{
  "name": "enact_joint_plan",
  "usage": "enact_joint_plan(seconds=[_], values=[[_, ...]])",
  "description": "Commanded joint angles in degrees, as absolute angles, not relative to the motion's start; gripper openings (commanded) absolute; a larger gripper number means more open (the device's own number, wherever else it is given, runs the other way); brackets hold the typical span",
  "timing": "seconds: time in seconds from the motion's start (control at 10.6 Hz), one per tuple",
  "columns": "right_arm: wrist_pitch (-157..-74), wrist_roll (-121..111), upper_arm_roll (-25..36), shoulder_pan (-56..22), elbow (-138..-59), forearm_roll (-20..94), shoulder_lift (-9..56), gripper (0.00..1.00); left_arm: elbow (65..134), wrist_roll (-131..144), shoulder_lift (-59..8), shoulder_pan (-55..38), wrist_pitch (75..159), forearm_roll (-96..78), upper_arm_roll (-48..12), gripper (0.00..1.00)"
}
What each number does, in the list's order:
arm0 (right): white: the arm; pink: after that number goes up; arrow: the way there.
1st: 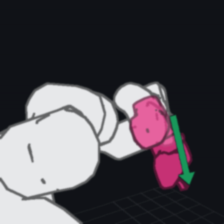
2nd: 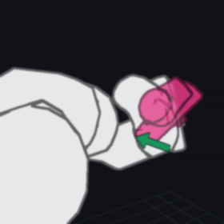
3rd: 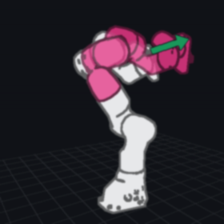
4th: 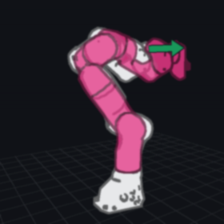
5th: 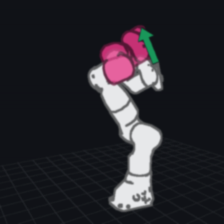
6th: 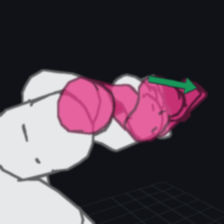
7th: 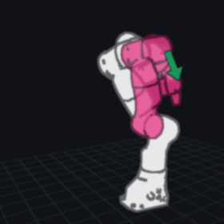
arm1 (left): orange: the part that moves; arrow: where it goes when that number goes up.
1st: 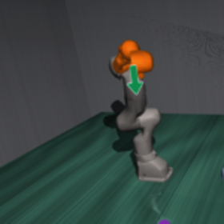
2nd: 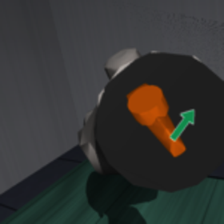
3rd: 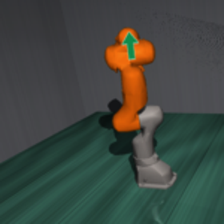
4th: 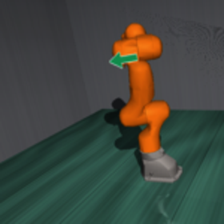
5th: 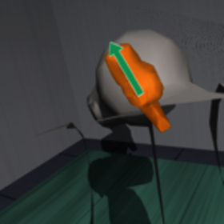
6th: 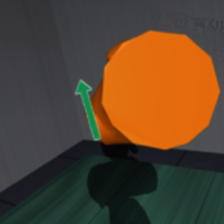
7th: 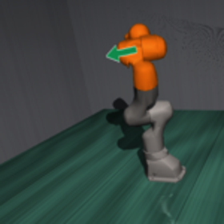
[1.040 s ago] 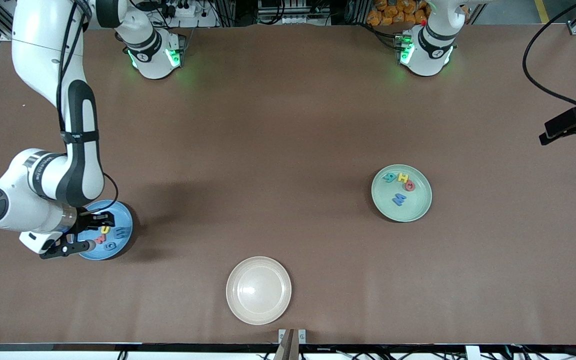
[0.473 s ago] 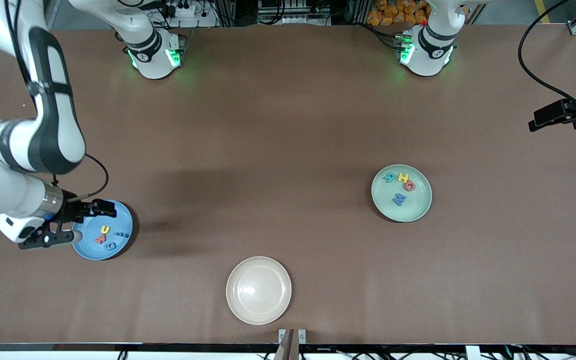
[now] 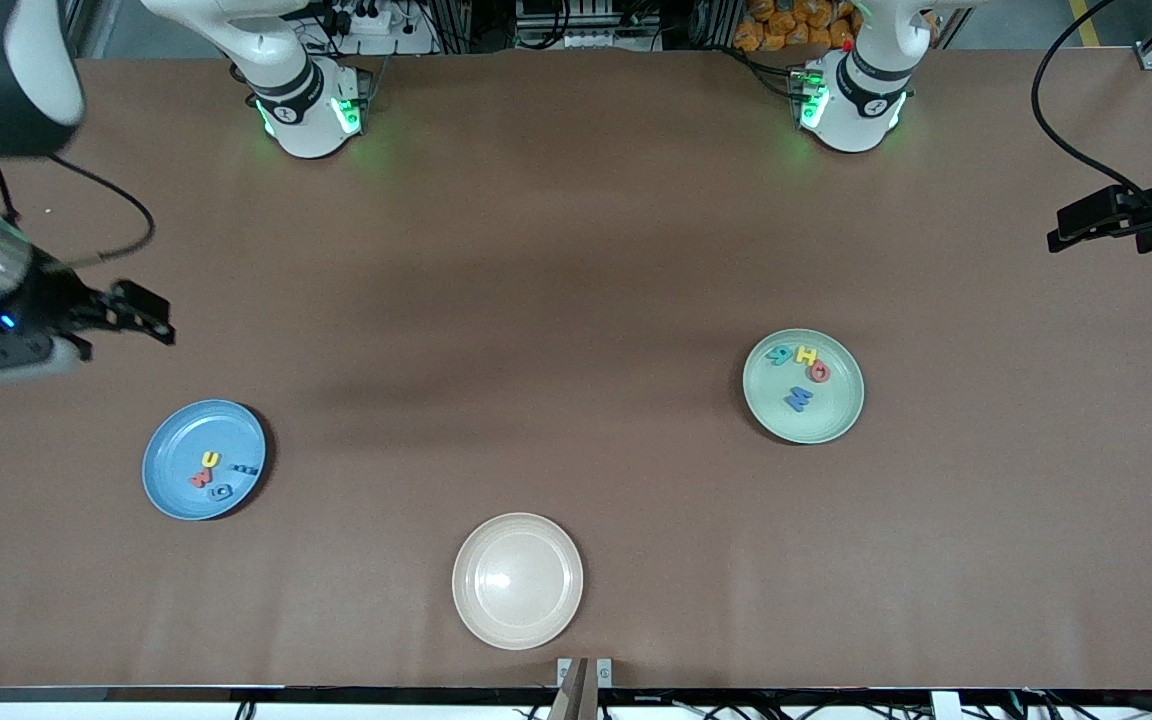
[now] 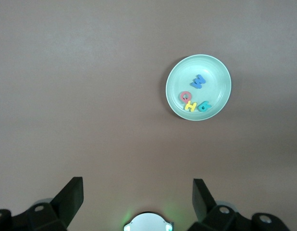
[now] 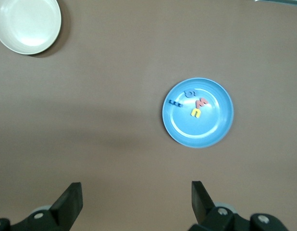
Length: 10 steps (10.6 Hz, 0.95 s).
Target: Sort upper and lower case letters into plates
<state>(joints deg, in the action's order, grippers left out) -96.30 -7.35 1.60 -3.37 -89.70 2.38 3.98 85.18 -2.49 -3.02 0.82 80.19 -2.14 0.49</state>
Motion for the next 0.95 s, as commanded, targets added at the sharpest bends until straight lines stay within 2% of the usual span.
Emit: enact_joint_plan(seconds=[0.0,0.19,0.85], values=[[-92.6,-6.5,0.0,-0.7,-91.8,0.7,-1.0,1.0,86.4,-3.9,-1.7,0.8,79.8,-3.3,0.5,1.0],[-90.7,-3.5,-0.7,-0.6,-91.7,-2.3,-3.0,1.0,86.0,-3.4,-1.9,0.7,79.8,-3.3,0.5,1.0],[-89.3,-2.6,-0.6,-0.6,-90.6,-2.3,-3.0,1.0,85.8,-3.2,-2.0,0.1,80.2,-2.2,0.6,1.0]])
